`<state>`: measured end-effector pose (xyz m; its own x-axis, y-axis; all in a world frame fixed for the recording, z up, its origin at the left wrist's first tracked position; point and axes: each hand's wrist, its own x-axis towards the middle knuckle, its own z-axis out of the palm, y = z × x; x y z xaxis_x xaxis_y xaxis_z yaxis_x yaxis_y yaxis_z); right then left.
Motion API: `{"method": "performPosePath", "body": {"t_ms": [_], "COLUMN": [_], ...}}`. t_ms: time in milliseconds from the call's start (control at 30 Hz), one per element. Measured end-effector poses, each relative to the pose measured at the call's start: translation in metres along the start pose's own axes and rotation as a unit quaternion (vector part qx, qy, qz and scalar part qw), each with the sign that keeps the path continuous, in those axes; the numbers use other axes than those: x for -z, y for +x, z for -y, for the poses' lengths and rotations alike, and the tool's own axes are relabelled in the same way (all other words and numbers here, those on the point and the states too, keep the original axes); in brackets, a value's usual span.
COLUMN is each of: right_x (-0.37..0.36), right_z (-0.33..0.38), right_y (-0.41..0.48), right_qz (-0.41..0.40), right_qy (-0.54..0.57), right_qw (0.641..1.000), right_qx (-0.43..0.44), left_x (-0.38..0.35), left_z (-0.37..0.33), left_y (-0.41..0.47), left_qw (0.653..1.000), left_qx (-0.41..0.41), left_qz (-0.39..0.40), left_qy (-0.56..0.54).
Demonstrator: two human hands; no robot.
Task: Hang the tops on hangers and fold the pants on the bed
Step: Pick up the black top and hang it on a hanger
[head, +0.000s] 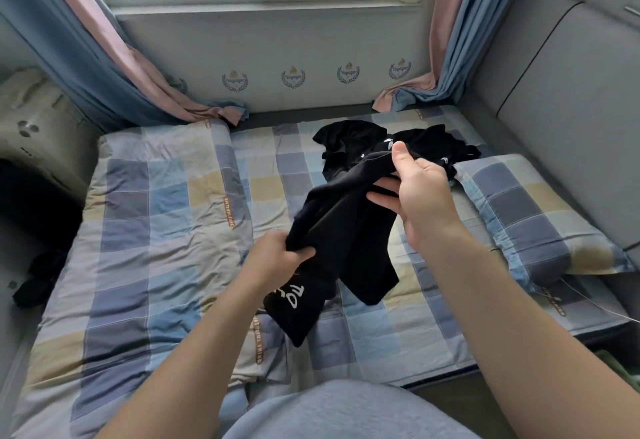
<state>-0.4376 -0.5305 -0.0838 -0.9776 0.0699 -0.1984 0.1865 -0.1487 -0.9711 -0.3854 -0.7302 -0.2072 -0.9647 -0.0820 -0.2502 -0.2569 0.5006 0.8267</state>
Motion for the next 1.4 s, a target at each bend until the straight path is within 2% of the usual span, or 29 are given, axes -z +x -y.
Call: {"method": "performPosePath", "body": {"t_ms": [67,133,233,400,500,567,600,667,733,833,933,1100,1200,1333,1400], "right_x": [0.003,0.004,0.002,0.011,0.022,0.026,0.028,0.031,0.029,0.016,0.007,0.029,0.054,0.066,0.061], "right_z": [0.003,0.001,-0.007,-0.021,-0.034,-0.045,-0.051,-0.062,-0.075,-0.098,-0.119,-0.153,-0.169,-0.158,-0.143], "right_y": [0.005,0.010,0.015,0.021,0.019,0.010,0.003,-0.015,-0.030,-0.040,-0.032,-0.015,-0.013,-0.005,0.000], "right_qz": [-0.012,-0.010,0.009,0.082,0.116,0.091,0.079,0.109,0.186,0.243,0.194,0.214,0.212,0.164,0.133], "right_qy": [0.013,0.009,-0.005,-0.033,-0.133,-0.175,-0.173,-0.159,-0.156,-0.171,-0.243,-0.413,-0.460,-0.439,-0.396], "right_qw": [1.000,1.000,1.000,0.994,0.979,0.979,0.982,0.976,0.963,0.952,0.949,0.883,0.855,0.879,0.906], "right_qx": [-0.003,-0.013,-0.030,-0.067,-0.099,-0.058,-0.003,0.099,0.119,0.068,0.053,-0.058,-0.111,-0.085,-0.063], "left_x": [-0.003,-0.008,-0.012,0.006,0.018,0.025,0.027,0.030,0.030,0.028,0.028,0.046,0.060,0.058,0.053], "left_z": [0.009,0.009,-0.006,-0.046,-0.068,-0.082,-0.088,-0.099,-0.107,-0.114,-0.118,-0.116,-0.111,-0.102,-0.097], "left_y": [-0.004,-0.007,-0.007,-0.012,-0.017,-0.019,-0.021,-0.024,-0.027,-0.032,-0.036,-0.034,-0.032,-0.027,-0.026], "left_qw": [0.993,0.978,0.953,0.922,0.883,0.856,0.848,0.838,0.842,0.848,0.849,0.843,0.833,0.838,0.862], "left_qx": [0.072,0.099,0.131,0.102,0.103,0.091,0.079,0.057,0.039,0.027,0.024,0.013,0.002,0.014,0.026], "left_qz": [-0.009,-0.013,-0.021,-0.028,-0.026,-0.027,-0.027,-0.021,-0.020,-0.024,-0.022,-0.084,-0.114,-0.106,-0.088], "left_qy": [-0.091,-0.185,-0.272,-0.372,-0.457,-0.508,-0.524,-0.542,-0.538,-0.528,-0.527,-0.531,-0.542,-0.534,-0.499]}}
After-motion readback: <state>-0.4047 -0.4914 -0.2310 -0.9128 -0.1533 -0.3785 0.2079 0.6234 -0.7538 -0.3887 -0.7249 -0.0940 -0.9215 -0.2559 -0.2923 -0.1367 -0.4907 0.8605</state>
